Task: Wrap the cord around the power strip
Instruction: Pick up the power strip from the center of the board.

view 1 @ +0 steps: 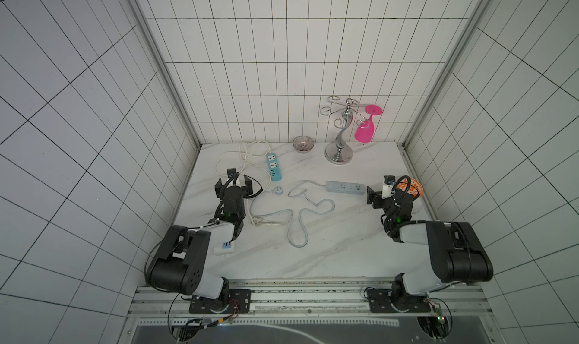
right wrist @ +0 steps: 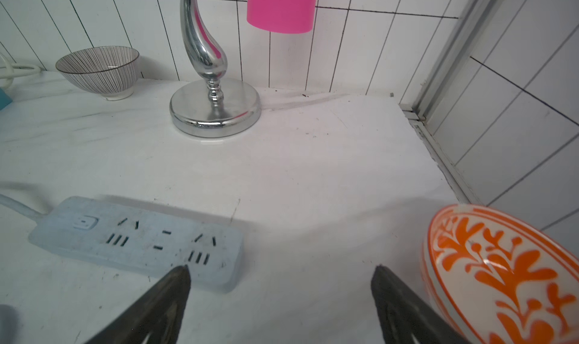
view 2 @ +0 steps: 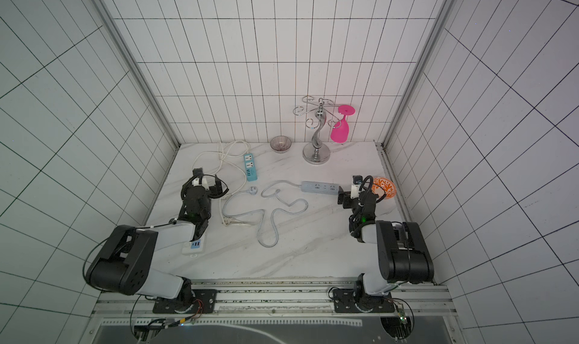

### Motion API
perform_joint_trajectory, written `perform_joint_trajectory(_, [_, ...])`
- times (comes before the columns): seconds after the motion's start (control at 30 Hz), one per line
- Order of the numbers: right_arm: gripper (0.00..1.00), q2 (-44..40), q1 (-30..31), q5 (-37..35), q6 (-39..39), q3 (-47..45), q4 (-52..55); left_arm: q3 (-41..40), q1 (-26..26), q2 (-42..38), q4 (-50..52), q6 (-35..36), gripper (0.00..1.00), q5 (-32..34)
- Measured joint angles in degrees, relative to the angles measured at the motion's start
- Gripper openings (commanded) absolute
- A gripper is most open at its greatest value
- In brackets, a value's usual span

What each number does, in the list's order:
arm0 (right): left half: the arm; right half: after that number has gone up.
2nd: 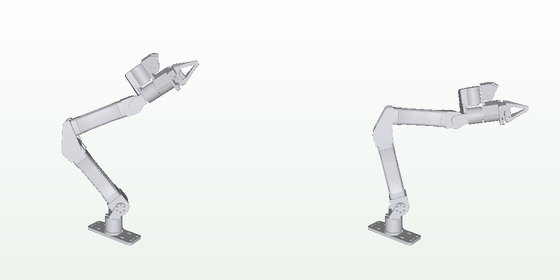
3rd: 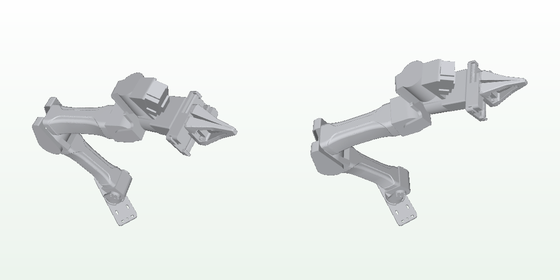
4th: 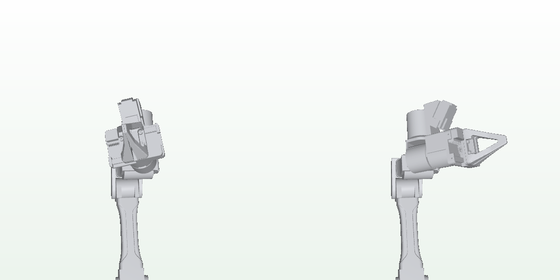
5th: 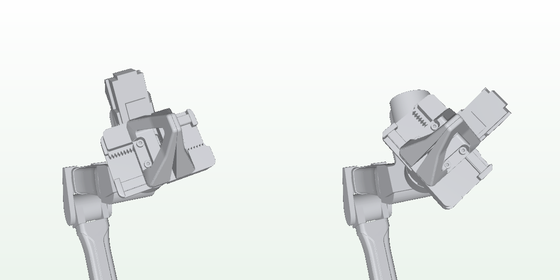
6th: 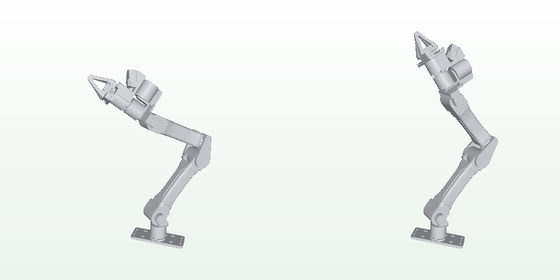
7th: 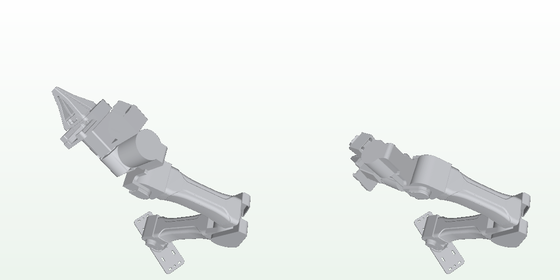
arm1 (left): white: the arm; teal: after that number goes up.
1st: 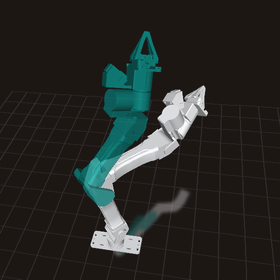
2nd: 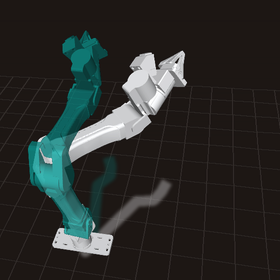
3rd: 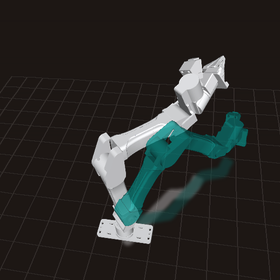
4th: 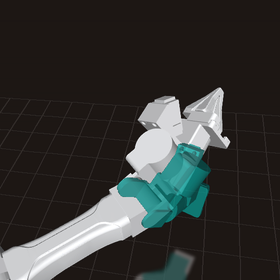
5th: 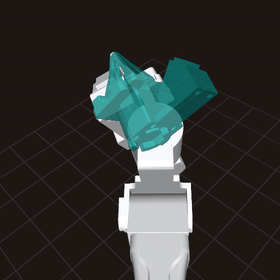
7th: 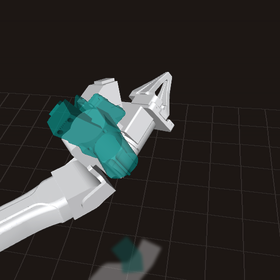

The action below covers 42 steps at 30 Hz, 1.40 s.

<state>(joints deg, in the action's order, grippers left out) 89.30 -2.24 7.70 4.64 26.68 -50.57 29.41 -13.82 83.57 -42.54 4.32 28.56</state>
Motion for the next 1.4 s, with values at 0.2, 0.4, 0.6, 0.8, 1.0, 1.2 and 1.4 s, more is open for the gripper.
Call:
perform_joint_trajectory(0.2, [0.88,5.9,0.1,8.4,5.2,15.1,18.7,3.1,-3.9,-0.1,1.7,5.8,0.97,2.3])
perform_joint_trajectory(0.4, [0.92,8.8,0.2,12.9,18.4,30.4,41.7,4.1,-4.8,1.7,0.9,7.7,0.97,1.3])
perform_joint_trajectory(0.6, [0.94,9.1,0.0,17.6,31.9,36.0,54.7,3.1,-7.6,3.7,-4.9,11.1,0.98,-1.4])
perform_joint_trajectory(0.8, [0.93,13.9,-0.4,21.3,41.6,36.8,63.0,2.4,-8.1,3.5,-7.0,13.0,0.98,-1.8])
perform_joint_trajectory(1.0, [0.91,16.1,-1.9,22.6,47.6,37.0,65.9,2.4,-10.3,2.1,-7.2,16.0,0.98,-3.2])
perform_joint_trajectory(1.2, [0.9,16.4,-2.9,22.6,49.6,37.1,62.1,2.4,-10.9,1.2,-7.4,17.9,0.98,-4.2])
perform_joint_trajectory(1.4, [0.89,18.8,-3.0,23.0,50.4,37.7,59.7,2.4,-10.9,1.1,-7.4,19.3,0.98,-4.5])
